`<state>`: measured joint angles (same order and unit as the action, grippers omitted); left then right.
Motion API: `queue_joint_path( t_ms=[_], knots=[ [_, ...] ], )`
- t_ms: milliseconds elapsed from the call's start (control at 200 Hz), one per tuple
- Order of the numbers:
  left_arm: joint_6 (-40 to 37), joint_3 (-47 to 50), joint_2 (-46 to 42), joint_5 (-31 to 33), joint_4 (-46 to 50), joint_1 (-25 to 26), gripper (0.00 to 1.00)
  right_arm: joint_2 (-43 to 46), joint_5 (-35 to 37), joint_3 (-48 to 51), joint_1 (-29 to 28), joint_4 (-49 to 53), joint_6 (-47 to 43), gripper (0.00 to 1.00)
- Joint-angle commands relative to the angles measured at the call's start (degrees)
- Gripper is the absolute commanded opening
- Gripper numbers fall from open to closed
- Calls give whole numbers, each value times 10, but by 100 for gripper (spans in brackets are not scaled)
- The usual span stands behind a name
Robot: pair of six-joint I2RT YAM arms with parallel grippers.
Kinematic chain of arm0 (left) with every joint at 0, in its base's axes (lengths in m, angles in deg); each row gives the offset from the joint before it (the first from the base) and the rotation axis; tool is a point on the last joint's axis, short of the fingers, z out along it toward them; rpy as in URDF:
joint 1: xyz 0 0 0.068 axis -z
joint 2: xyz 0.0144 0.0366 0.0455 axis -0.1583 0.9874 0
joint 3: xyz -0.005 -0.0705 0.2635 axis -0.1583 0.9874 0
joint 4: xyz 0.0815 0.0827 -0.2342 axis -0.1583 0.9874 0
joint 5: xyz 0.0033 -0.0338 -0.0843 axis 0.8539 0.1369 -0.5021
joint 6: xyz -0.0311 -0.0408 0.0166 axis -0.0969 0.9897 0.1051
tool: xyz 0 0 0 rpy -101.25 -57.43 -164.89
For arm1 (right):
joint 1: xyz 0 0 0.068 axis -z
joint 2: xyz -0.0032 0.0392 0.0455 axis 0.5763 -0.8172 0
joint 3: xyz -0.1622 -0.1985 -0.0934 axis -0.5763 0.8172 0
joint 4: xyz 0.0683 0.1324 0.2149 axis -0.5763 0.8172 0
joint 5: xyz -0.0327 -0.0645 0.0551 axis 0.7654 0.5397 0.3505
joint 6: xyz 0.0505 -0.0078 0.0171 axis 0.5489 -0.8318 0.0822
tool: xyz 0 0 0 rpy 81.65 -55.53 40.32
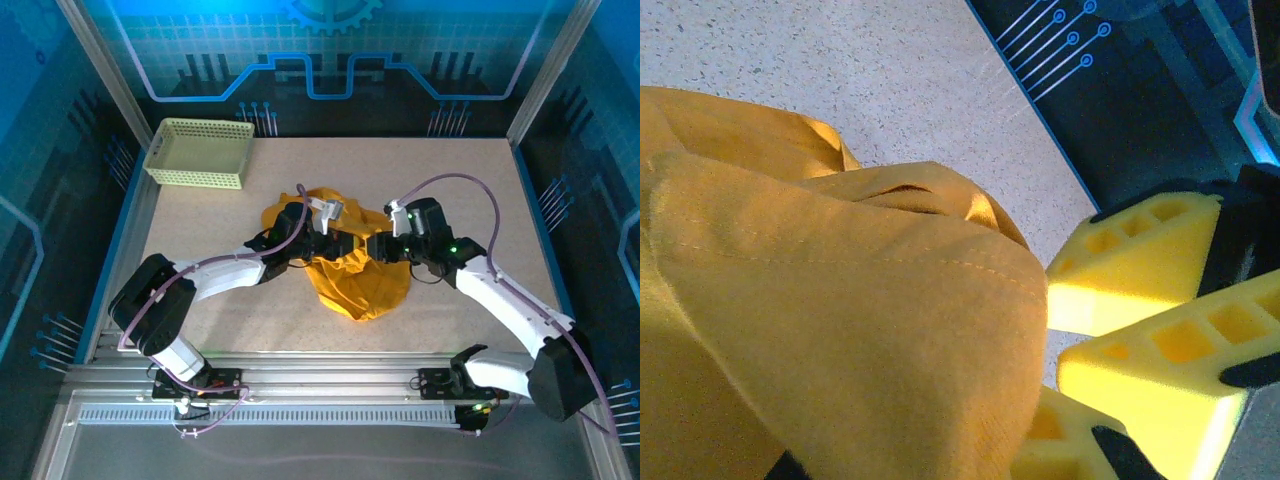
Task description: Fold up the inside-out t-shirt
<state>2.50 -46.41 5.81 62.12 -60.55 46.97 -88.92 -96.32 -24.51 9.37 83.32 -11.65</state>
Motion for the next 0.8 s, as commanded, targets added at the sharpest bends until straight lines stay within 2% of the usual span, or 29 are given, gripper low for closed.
queue_joint_path(
  t_ms=[0,260,420,535,595,625,685,790],
  knots=[
    [4,0,-15,-17,-15,0,0,-10,-11,-5,-4,-48,-17,34],
    [0,-4,-17,-19,-12,0,0,-33,-22,-7,-4,-68,-16,31],
    [-1,-4,-15,-17,-9,0,1,-30,-26,-14,-5,-62,-18,18],
    [-1,-4,-12,-14,-8,0,5,-22,-17,-29,-7,-38,-18,3],
    [-5,-6,-10,-10,-3,0,12,-13,-6,-44,-8,-15,-16,0],
    [-9,-8,-11,-4,6,0,19,-8,-2,-52,-8,0,-15,0],
    [-21,-16,-12,27,39,0,33,7,12,-73,-9,42,-11,0],
    [-51,-23,-23,82,90,0,48,38,39,-115,-8,126,-5,0]
  ],
)
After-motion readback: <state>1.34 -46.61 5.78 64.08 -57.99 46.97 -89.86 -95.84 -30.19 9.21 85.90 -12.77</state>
